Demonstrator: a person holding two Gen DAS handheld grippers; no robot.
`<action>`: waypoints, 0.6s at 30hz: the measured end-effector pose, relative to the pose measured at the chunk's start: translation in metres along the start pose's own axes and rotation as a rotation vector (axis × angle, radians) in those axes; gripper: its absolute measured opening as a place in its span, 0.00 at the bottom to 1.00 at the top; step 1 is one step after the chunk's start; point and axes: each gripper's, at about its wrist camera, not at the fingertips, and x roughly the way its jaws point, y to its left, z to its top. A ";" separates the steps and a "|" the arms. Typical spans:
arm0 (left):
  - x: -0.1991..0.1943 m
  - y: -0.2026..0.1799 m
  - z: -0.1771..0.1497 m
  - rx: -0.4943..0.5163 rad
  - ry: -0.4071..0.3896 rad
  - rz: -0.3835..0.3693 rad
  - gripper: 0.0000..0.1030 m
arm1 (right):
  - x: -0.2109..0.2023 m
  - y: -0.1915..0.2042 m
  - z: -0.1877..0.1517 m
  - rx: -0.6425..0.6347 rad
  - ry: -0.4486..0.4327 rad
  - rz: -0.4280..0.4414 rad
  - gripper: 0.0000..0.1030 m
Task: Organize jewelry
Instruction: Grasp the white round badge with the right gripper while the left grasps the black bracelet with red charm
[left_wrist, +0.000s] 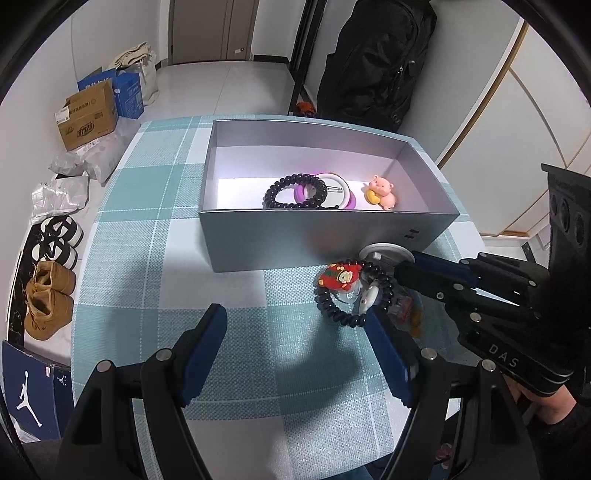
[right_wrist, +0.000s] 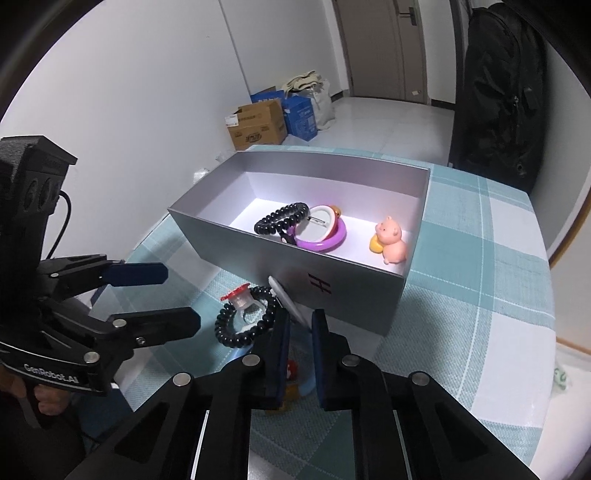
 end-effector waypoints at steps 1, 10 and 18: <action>0.000 0.000 0.000 0.001 0.000 0.003 0.71 | -0.001 0.000 0.000 -0.001 -0.004 0.004 0.09; 0.006 -0.003 0.007 0.013 -0.005 -0.052 0.71 | -0.014 -0.006 0.003 0.032 -0.041 0.042 0.06; 0.007 -0.017 0.007 0.090 -0.038 -0.042 0.71 | -0.027 -0.014 0.004 0.089 -0.077 0.066 0.06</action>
